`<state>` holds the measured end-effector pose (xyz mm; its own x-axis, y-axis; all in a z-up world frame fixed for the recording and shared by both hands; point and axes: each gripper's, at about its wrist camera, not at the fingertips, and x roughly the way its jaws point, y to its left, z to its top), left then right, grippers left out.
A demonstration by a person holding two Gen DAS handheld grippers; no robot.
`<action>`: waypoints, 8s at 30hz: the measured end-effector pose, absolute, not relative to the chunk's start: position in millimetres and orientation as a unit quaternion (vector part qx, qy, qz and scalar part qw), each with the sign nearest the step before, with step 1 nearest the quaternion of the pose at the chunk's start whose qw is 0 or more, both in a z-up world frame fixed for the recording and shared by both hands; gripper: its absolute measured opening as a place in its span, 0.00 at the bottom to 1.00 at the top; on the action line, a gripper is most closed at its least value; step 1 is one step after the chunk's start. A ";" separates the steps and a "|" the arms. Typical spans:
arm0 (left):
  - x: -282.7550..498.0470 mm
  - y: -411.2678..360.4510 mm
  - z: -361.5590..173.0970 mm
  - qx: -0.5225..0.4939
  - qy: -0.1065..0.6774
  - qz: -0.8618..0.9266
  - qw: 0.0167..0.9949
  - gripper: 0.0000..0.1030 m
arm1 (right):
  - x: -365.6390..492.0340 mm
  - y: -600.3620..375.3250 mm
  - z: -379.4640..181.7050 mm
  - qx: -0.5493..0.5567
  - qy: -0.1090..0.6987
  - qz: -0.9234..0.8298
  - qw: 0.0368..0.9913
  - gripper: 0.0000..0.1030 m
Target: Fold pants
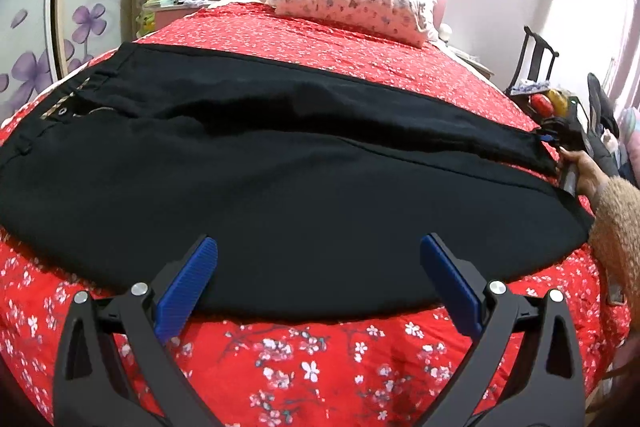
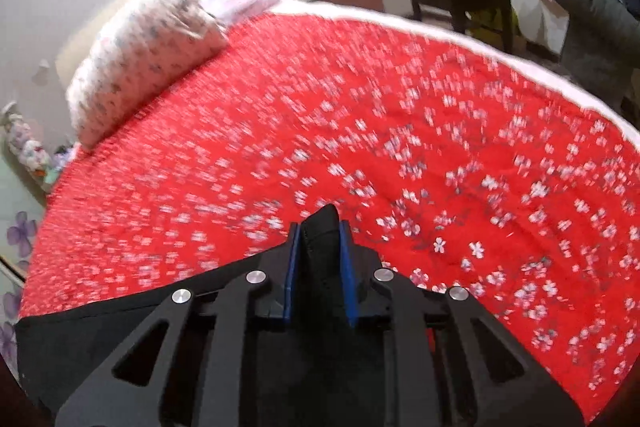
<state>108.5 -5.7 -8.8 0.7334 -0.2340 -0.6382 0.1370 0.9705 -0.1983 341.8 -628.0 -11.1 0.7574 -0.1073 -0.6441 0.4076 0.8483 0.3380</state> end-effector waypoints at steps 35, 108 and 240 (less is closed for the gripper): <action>2.4 59.2 56.6 -0.137 0.307 -0.085 0.938 0.98 | 82.8 -527.4 -18.2 0.568 0.332 -0.005 0.753 0.52; 283.9 138.7 65.6 -0.252 0.418 -0.014 0.873 0.98 | 124.4 -368.9 -46.3 0.467 0.221 -0.036 0.856 0.06; 48.9 103.0 8.3 -0.156 0.319 -0.025 0.934 0.97 | 95.5 -576.5 -4.6 0.273 0.456 -0.248 0.810 0.35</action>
